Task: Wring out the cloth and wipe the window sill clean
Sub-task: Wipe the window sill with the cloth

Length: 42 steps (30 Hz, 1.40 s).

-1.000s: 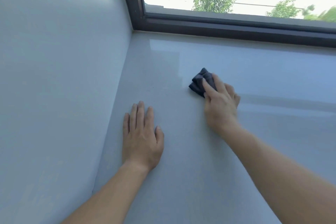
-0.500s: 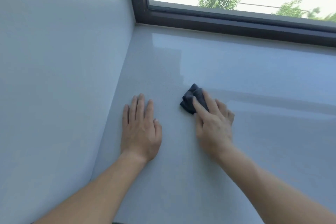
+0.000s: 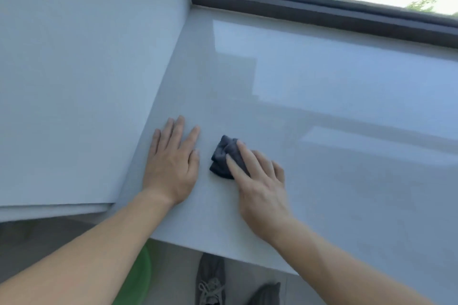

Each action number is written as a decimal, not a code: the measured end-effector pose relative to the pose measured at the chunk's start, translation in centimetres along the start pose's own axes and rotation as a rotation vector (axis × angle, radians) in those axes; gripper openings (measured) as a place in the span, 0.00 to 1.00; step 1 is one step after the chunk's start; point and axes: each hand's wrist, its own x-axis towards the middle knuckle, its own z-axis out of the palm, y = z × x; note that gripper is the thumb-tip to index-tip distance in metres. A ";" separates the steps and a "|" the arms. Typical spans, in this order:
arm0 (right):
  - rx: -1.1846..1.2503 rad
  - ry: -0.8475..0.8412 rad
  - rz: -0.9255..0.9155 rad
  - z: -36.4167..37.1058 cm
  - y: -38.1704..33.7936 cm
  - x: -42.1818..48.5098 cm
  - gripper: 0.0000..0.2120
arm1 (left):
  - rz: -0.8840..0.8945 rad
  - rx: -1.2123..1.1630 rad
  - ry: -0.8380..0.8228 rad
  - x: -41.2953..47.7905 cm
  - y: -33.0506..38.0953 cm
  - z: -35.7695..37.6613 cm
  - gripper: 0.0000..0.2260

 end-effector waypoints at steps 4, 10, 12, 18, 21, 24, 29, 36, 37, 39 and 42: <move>-0.065 -0.040 0.068 -1.9 4.1 2.7 0.34 | -0.007 0.005 0.009 0.3 0.3 0.0 0.28; 0.032 0.087 0.237 0.2 -1.4 0.0 0.32 | -0.007 0.000 0.020 0.1 0.1 0.1 0.27; 0.028 -0.015 0.034 0.5 -2.4 -2.6 0.31 | -0.005 -0.022 0.012 0.1 -0.1 0.0 0.26; -0.005 0.116 0.448 -1.8 3.8 0.7 0.33 | -0.006 -0.059 0.011 0.0 -0.2 -0.1 0.26; 0.019 0.143 0.348 0.0 -1.4 -1.7 0.31 | -0.004 -0.075 0.000 0.1 -0.3 -0.2 0.26; 0.019 0.044 -0.022 1.3 -5.0 -6.1 0.27 | 0.007 -0.099 -0.011 0.0 -0.4 -0.4 0.26; -0.002 0.153 0.369 -0.3 0.3 -3.7 0.29 | 0.008 -0.077 -0.039 0.0 -0.3 -0.5 0.28; 0.005 0.050 0.068 2.3 -8.1 -9.7 0.29 | 0.007 -0.171 -0.029 -0.2 -0.3 -0.8 0.29; 0.003 0.031 0.026 1.9 -7.3 -9.7 0.28 | 0.010 -0.171 -0.029 -0.3 -0.3 -0.8 0.29; -0.033 0.060 0.108 1.2 -4.7 -8.9 0.26 | 0.026 -0.172 -0.031 -0.4 -0.4 -0.8 0.28; 0.038 0.207 0.453 0.4 -3.0 -7.7 0.28 | 0.084 -0.191 -0.054 -0.7 -0.4 -0.9 0.28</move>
